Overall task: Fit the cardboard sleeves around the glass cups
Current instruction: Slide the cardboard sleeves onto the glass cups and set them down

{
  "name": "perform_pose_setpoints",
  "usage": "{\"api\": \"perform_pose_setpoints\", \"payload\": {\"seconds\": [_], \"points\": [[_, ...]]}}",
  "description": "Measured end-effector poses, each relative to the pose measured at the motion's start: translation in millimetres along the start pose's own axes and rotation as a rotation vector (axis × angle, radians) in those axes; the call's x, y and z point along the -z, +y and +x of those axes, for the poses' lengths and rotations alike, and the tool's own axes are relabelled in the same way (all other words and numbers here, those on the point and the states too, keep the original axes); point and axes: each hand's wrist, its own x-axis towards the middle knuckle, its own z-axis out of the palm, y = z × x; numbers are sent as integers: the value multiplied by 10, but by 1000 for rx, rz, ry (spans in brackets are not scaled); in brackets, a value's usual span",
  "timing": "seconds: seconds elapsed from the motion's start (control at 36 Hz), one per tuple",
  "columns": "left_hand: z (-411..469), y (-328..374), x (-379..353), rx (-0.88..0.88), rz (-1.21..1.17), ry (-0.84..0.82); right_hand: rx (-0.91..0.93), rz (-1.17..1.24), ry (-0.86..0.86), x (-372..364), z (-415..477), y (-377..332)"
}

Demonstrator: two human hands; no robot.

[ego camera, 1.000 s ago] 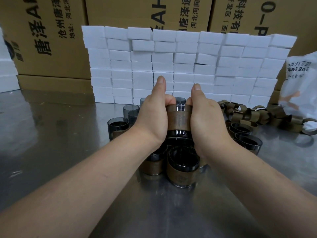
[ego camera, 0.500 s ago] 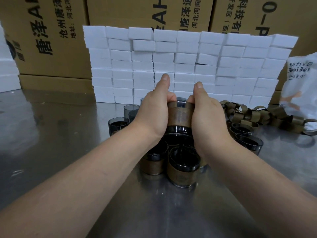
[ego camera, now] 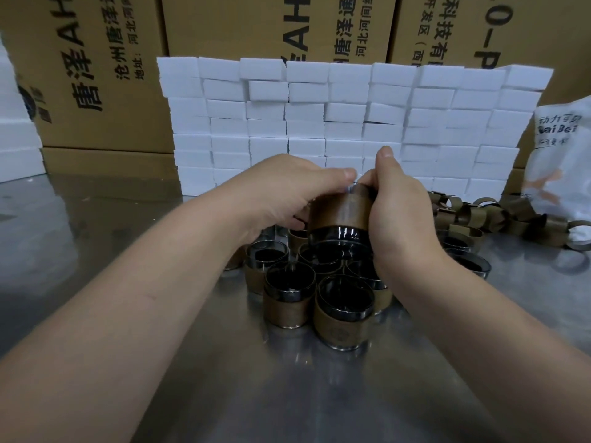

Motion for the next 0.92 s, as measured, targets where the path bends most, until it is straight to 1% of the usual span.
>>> {"api": "perform_pose_setpoints", "payload": {"seconds": [0.08, 0.19, 0.28, 0.31, 0.36, 0.42, 0.56, 0.67, 0.81, 0.92], "points": [[-31, 14, 9, 3, 78, -43, 6, -24, 27, -3, 2, 7], [-38, 31, 30, -14, 103, 2, 100, -128, 58, -6, 7, 27], [-8, 2, 28, -35, 108, 138, 165, -135, 60, -22, -6, 47], [11, -26, 24, -44, 158, 215, 190, -139, 59, -24, -11, 55], [63, -102, 21, -47, 335, 382, 225, -144, 28, -16, -21, 55], [113, -203, 22, -21, 440, 485, 225, -124, -13, 2, -19, 47], [208, -551, 35, 80, 370, 600, 195, -120, -53, -19, -36, 65], [262, -747, 54, 162, 437, 561, 178, -104, -55, -41, -48, 73], [278, -866, 1, 133, 652, 478, 149, -80, -67, -40, -42, 82], [279, -941, 30, 188, 701, 464, 147, -83, -72, -57, -41, 93]]}}
